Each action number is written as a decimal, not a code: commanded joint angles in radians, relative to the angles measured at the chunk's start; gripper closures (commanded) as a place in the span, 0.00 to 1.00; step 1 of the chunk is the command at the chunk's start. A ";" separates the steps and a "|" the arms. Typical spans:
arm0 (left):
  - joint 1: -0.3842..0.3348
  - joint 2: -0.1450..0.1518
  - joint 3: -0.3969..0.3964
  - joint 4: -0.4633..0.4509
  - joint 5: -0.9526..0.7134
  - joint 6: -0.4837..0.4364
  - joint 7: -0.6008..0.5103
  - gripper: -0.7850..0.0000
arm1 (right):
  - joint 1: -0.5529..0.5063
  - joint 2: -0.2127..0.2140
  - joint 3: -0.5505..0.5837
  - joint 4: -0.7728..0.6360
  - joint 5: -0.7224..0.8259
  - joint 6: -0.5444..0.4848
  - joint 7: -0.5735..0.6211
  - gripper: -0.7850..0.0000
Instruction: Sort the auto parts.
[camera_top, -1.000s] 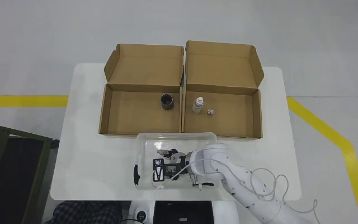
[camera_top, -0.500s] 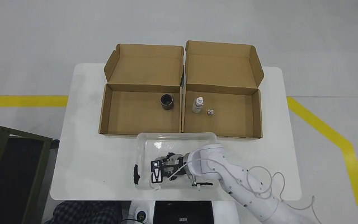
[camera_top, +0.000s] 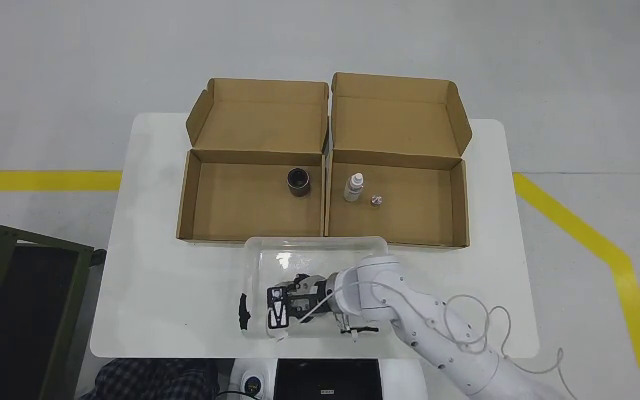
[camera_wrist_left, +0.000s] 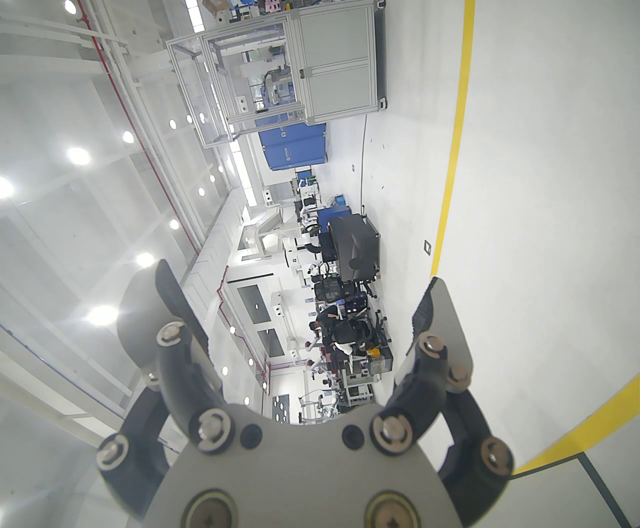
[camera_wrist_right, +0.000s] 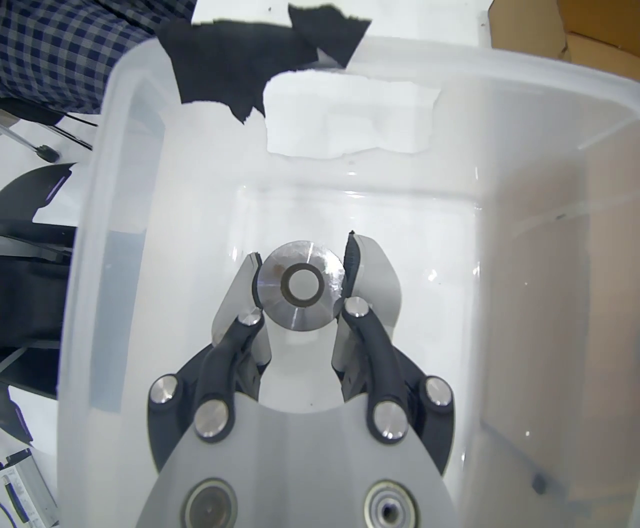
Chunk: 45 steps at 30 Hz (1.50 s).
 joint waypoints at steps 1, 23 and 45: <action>0.000 0.000 0.000 0.000 0.000 0.000 0.000 0.00 | 0.000 0.002 0.005 -0.009 0.009 -0.001 -0.002 1.00; 0.000 0.000 0.000 0.000 0.000 0.000 0.000 0.00 | -0.012 0.033 0.150 -0.191 0.170 -0.012 -0.156 1.00; 0.000 0.000 0.000 0.000 0.000 0.000 0.000 0.00 | -0.093 0.077 0.372 -0.277 0.271 -0.023 -0.342 1.00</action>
